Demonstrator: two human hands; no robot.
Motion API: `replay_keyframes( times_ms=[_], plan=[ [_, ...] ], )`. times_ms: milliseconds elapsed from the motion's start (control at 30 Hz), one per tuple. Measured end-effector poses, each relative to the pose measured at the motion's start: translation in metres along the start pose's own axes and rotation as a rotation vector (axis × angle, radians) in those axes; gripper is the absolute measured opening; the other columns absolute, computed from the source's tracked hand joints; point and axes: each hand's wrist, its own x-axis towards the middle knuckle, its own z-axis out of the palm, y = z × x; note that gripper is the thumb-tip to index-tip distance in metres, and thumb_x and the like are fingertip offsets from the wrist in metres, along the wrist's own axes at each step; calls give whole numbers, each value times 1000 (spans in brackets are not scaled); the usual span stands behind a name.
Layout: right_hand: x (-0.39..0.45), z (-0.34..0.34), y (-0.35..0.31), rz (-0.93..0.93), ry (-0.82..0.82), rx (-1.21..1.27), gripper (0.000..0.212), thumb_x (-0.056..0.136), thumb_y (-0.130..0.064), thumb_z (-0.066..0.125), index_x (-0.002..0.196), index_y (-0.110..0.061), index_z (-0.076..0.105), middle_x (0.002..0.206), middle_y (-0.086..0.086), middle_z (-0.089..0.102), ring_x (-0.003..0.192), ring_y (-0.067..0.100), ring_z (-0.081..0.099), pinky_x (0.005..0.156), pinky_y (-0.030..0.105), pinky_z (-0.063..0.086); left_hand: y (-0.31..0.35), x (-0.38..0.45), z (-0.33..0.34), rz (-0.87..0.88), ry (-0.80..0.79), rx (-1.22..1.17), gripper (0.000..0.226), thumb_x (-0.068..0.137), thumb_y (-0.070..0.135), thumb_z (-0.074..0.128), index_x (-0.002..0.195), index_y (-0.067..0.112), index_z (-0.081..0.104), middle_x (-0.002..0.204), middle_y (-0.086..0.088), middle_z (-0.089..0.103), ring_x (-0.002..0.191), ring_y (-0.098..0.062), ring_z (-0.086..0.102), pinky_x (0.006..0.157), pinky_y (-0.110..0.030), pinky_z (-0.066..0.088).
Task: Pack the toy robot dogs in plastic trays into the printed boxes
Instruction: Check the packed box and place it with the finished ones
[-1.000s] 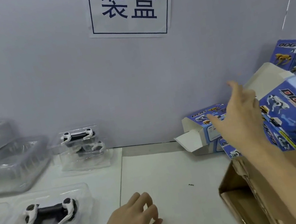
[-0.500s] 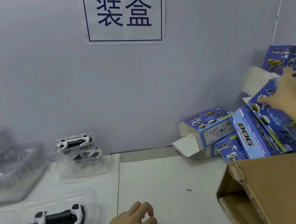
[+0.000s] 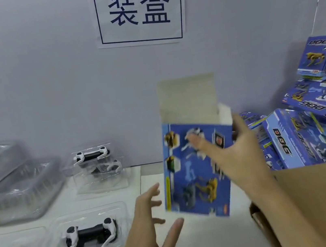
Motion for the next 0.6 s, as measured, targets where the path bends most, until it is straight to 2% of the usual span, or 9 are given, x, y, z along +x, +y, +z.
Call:
replay_keyframes(
  times_ms=[67, 133, 233, 333, 400, 500, 600],
  plan=[
    [-20, 9, 27, 161, -92, 107, 56, 67, -48, 90, 115, -30, 66, 97, -8, 80, 87, 14, 79, 66, 26, 62, 3, 0, 0, -70, 53, -94, 80, 87, 56, 70, 154, 40, 28, 145, 26, 46, 134, 2, 49, 95, -14, 49],
    [-35, 11, 50, 308, -123, 183, 59, 65, -40, 90, 114, -20, 65, 91, -4, 81, 79, 17, 79, 57, 22, 59, 4, 0, 2, -114, 61, -119, 82, 86, 65, 65, 154, 48, 22, 149, 31, 41, 137, 11, 43, 100, -7, 42],
    [-49, 11, 73, 443, -81, 296, 67, 55, -44, 90, 110, -13, 65, 91, 4, 81, 78, 26, 80, 55, 27, 60, 5, 0, 8, -246, -21, -223, 88, 77, 68, 64, 151, 56, 19, 148, 33, 41, 132, 21, 42, 100, -1, 38],
    [-56, 14, 79, 475, -67, 346, 67, 56, -47, 87, 110, -15, 64, 94, 6, 81, 80, 28, 80, 55, 29, 61, 5, -3, 13, -344, -64, -346, 85, 75, 65, 68, 148, 59, 25, 139, 31, 52, 121, 14, 56, 96, -8, 47],
    [-59, 15, 78, 463, -95, 351, 69, 60, -51, 83, 119, -23, 62, 102, 2, 81, 87, 24, 79, 61, 30, 63, 4, -3, 15, -369, -66, -411, 81, 77, 59, 70, 148, 57, 32, 137, 25, 59, 119, 5, 63, 99, -19, 53],
    [-65, 18, 79, 381, -102, 295, 76, 70, -56, 76, 140, -44, 48, 120, -12, 74, 109, 14, 74, 86, 41, 63, 2, -4, 17, -399, -37, -468, 79, 77, 55, 71, 150, 49, 40, 136, 17, 64, 119, -5, 66, 106, -36, 54],
    [-72, 23, 79, 266, -39, 184, 86, 70, -54, 75, 147, -47, 37, 133, -17, 64, 123, 3, 63, 105, 40, 53, 1, -4, 19, -390, 24, -451, 87, 73, 55, 72, 152, 47, 36, 137, 15, 62, 118, -2, 66, 106, -34, 54]
  ],
)
